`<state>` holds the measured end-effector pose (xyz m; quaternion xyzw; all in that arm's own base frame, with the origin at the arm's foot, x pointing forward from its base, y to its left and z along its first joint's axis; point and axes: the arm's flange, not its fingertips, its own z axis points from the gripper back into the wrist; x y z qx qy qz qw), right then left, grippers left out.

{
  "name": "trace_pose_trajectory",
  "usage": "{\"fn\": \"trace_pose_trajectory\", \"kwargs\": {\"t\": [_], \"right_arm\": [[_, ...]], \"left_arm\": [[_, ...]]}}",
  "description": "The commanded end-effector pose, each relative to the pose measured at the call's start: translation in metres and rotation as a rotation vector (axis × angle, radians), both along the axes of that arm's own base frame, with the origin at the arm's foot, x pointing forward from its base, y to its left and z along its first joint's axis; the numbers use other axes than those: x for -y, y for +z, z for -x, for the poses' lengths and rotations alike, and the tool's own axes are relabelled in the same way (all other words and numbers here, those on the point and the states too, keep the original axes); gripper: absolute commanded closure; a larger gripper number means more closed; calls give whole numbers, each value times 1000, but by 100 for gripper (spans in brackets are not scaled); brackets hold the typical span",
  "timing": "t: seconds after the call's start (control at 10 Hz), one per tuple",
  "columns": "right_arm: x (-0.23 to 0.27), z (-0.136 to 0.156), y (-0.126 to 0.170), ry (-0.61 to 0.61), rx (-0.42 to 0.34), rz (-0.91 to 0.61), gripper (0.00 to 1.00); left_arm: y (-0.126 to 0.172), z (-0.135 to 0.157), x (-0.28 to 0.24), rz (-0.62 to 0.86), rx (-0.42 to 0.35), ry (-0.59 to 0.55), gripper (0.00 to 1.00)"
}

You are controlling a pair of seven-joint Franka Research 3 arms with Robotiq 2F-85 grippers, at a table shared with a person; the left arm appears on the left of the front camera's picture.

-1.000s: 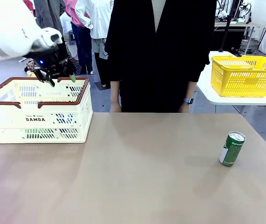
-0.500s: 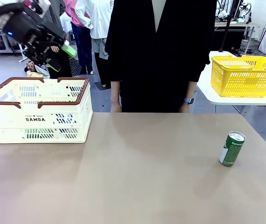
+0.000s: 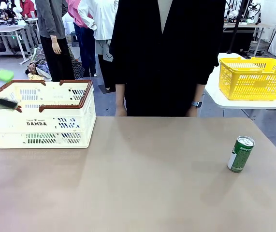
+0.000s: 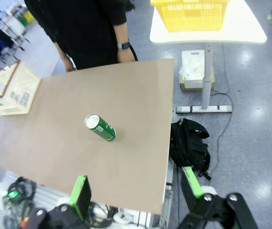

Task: Place the drinks into the Shopping basket.
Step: Pick up one drink and place it into the Shopping basket.

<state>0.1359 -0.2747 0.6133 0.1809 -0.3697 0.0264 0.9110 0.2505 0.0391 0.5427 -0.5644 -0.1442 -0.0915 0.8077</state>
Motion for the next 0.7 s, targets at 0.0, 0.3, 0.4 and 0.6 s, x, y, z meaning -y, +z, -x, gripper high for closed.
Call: {"fn": "trace_pose_trajectory", "kwargs": {"t": [0.0, 0.3, 0.4, 0.6], "right_arm": [[1, 3, 2, -22, -18, 3, 0], [1, 3, 2, -22, -18, 3, 0], [1, 3, 2, -22, -18, 3, 0], [1, 3, 2, -22, -18, 3, 0]], "left_arm": [[-19, 22, -63, 119, -99, 259, 0], [-21, 25, -76, 96, -94, 211, 0], [-21, 25, -76, 96, -94, 211, 0], [-21, 25, -76, 96, -94, 211, 0]]}}
